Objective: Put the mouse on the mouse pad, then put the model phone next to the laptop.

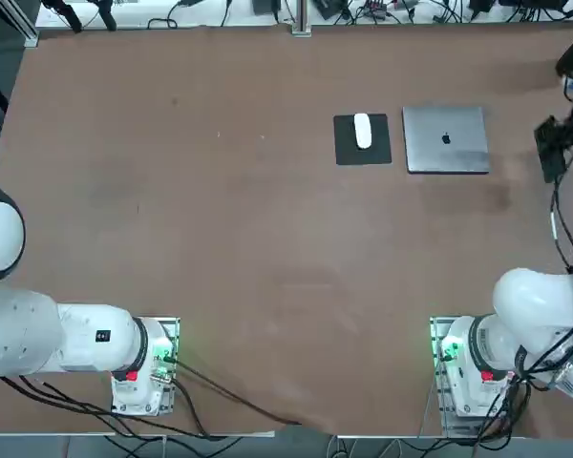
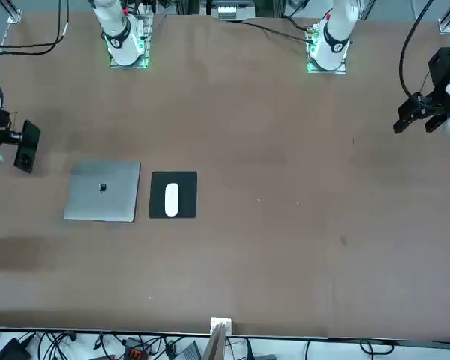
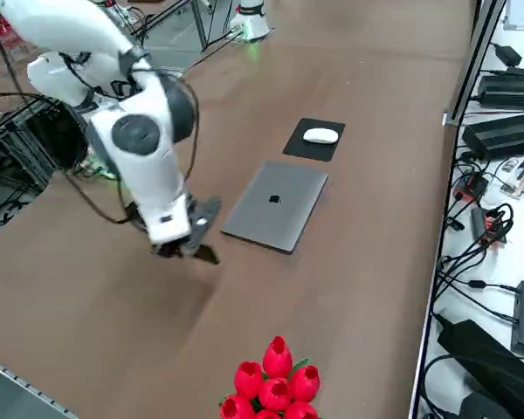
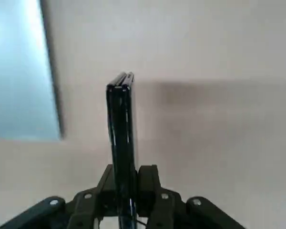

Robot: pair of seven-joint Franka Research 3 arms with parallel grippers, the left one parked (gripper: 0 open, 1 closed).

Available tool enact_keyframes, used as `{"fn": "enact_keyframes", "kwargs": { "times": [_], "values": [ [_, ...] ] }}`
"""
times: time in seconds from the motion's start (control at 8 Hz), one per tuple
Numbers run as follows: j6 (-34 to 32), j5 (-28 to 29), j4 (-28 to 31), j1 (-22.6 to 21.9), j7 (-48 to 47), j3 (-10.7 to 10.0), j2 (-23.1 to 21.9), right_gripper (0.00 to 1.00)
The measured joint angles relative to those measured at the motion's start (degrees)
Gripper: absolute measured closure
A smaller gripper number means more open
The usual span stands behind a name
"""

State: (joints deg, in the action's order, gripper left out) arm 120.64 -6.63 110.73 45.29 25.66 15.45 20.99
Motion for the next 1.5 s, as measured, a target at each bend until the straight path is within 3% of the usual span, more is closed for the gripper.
{"fn": "enact_keyframes", "kwargs": {
  "times": [0.25,0.5,1.0,1.5],
  "values": [
    [-0.73,3.87,-5.20,-0.12,0.03,2.44,5.35,0.82],
    [-4.51,7.21,-9.18,0.01,0.15,2.65,10.48,0.82],
    [-13.23,7.87,-19.55,-0.04,4.15,2.79,17.99,0.82],
    [-14.19,9.23,-22.33,-0.17,5.85,2.87,22.12,0.82]
  ]
}}
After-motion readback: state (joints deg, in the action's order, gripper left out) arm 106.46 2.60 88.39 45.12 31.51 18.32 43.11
